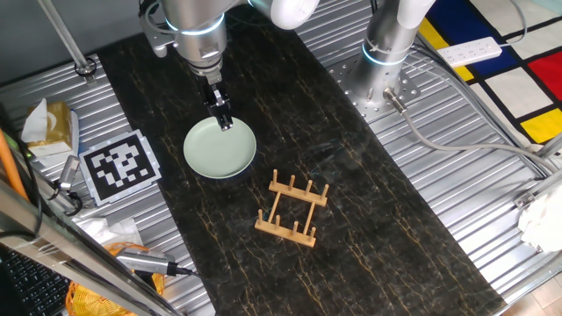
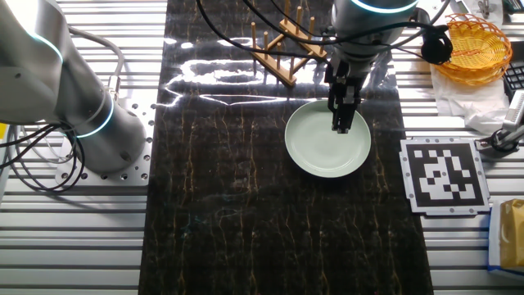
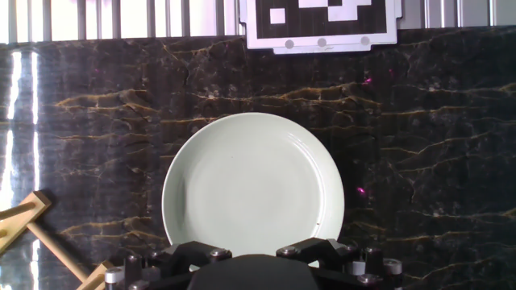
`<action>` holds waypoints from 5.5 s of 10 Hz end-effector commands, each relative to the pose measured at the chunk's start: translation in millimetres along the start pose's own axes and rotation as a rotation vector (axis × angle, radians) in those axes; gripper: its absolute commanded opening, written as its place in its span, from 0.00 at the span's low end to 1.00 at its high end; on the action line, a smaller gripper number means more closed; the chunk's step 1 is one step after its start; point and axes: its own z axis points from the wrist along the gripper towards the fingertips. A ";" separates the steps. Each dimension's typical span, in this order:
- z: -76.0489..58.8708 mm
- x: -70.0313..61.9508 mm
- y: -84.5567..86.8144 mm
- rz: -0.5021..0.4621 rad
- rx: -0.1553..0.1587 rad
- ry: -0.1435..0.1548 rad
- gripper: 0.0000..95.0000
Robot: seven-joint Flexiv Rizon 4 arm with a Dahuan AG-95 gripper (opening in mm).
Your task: Put the dish on the dish rack
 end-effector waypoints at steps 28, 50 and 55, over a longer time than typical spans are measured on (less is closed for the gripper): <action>74.3 68.8 88.8 -0.243 0.143 -0.097 0.20; 43.9 -18.9 35.1 -0.379 0.221 -0.201 0.20; 29.2 -51.0 37.0 -0.473 0.139 -0.081 0.00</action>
